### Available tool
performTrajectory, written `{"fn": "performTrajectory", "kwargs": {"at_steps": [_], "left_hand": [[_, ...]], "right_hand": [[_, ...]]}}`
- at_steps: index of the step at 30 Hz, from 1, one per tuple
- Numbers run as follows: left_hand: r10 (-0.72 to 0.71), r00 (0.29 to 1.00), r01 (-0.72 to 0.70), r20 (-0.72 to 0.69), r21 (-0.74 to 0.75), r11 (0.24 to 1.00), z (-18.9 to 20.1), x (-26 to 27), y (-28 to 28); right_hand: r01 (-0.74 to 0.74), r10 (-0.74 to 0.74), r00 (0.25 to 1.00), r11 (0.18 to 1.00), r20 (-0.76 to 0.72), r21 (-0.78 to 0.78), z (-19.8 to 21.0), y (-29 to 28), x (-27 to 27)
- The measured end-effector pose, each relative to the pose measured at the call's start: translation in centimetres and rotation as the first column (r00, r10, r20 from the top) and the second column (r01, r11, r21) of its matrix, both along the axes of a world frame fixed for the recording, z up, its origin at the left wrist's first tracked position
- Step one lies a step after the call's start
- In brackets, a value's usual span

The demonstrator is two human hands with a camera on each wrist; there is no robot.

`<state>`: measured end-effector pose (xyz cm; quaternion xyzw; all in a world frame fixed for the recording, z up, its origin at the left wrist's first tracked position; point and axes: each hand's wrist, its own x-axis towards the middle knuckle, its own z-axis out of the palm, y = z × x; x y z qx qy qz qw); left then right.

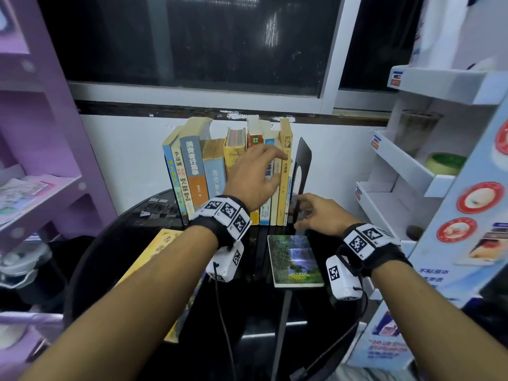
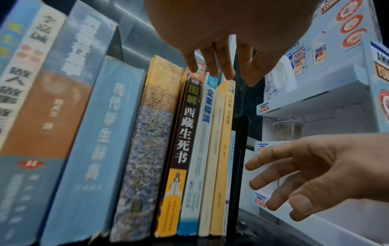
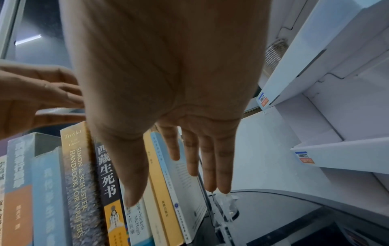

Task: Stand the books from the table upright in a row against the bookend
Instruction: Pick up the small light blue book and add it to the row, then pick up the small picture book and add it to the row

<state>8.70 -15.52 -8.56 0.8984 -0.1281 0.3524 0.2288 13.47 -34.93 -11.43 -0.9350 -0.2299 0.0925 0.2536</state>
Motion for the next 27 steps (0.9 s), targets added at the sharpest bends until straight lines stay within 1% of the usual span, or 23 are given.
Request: {"fn": "performTrajectory", "kwargs": {"at_steps": [2,4,8,10,13,16,19,20,22,25,27], "left_hand": [[0.006,0.996,-0.004,-0.094,0.016,1.0,-1.0,-0.6,-0.4],[-0.002,0.978,0.006,-0.208,0.018,1.0,-2.1,-1.3,-0.6],[-0.025,0.9,0.016,-0.434,-0.024,1.0,-3.7,-2.4,-1.1],[-0.025,0.832,0.007,-0.555,-0.036,0.999,-4.3,-2.9,-1.3],[-0.019,0.702,-0.004,-0.712,-0.03,1.0,-5.3,-3.0,-1.5],[0.003,0.584,0.015,-0.812,0.014,1.0,-6.1,-2.9,-1.8],[-0.014,0.461,0.024,-0.887,-0.004,1.0,-6.6,-2.8,-2.3],[-0.018,0.437,0.028,-0.899,-0.006,1.0,-6.8,-2.8,-2.4],[0.002,0.43,0.044,-0.903,0.023,0.999,-6.9,-2.6,-2.8],[0.067,0.47,0.065,-0.88,0.11,0.992,-6.8,-2.5,-3.3],[0.083,0.489,0.065,-0.868,0.131,0.989,-6.9,-2.5,-3.4]], "right_hand": [[-0.004,0.003,1.0,0.998,-0.027,-0.069,-0.3,-0.5,-0.5],[-0.007,0.0,0.998,0.994,-0.06,-0.106,-0.5,-0.9,-1.1],[-0.009,-0.007,0.994,0.99,-0.11,-0.142,-1.1,-1.3,-2.1],[-0.01,-0.01,0.993,0.985,-0.115,-0.174,-1.3,-1.4,-2.4],[-0.017,-0.01,0.99,0.981,-0.142,-0.191,-1.8,-1.3,-2.7],[-0.024,-0.011,0.988,0.975,-0.157,-0.22,-2.3,-1.2,-2.8],[-0.018,-0.023,0.985,0.971,-0.17,-0.238,-2.7,-1.0,-2.8],[-0.017,-0.025,0.985,0.971,-0.171,-0.24,-2.7,-0.9,-2.8],[-0.02,-0.024,0.985,0.969,-0.174,-0.245,-2.9,-0.8,-2.6],[-0.019,-0.027,0.985,0.965,-0.169,-0.263,-3.0,-0.6,-2.4],[-0.016,-0.031,0.984,0.963,-0.173,-0.268,-3.2,-0.5,-2.3]]}}
